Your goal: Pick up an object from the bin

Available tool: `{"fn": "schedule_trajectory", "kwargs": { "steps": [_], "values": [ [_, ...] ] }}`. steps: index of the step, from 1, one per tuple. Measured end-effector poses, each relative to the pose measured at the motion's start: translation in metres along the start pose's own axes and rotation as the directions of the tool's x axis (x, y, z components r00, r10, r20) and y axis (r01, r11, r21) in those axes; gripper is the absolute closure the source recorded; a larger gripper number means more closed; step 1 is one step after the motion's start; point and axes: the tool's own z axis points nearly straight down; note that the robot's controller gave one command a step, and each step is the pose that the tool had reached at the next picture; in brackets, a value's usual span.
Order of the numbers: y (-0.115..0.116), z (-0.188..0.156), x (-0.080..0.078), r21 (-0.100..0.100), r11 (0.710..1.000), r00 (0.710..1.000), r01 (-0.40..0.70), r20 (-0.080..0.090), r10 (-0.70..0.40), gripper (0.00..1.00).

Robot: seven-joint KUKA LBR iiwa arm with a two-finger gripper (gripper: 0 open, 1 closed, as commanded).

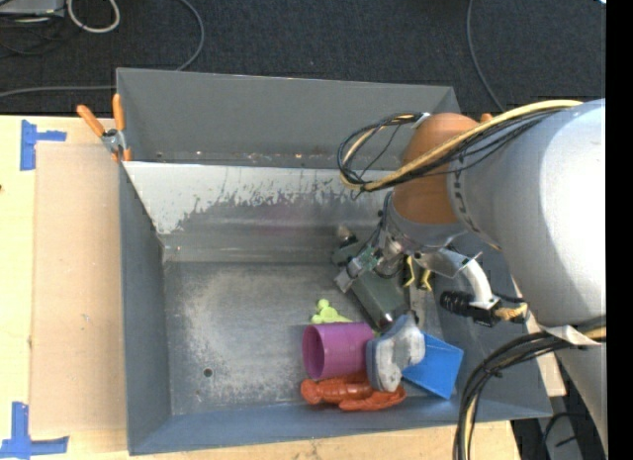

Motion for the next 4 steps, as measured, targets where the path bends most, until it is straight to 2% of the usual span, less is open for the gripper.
{"fn": "schedule_trajectory", "kwargs": {
  "steps": [1, 2, 3, 4],
  "values": [
    [0.000, -0.001, 0.000, 0.000, 1.000, 1.000, 0.003, 0.001, -0.003, 1.00],
    [-0.003, -0.027, 0.002, 0.010, 1.000, 1.000, 0.002, -0.005, -0.002, 1.00],
    [-0.001, -0.061, 0.000, 0.001, 1.000, 1.000, 0.003, 0.000, -0.003, 1.00],
    [-0.003, -0.087, 0.001, 0.008, 1.000, 1.000, 0.004, -0.004, -0.004, 1.00]
  ]
}}
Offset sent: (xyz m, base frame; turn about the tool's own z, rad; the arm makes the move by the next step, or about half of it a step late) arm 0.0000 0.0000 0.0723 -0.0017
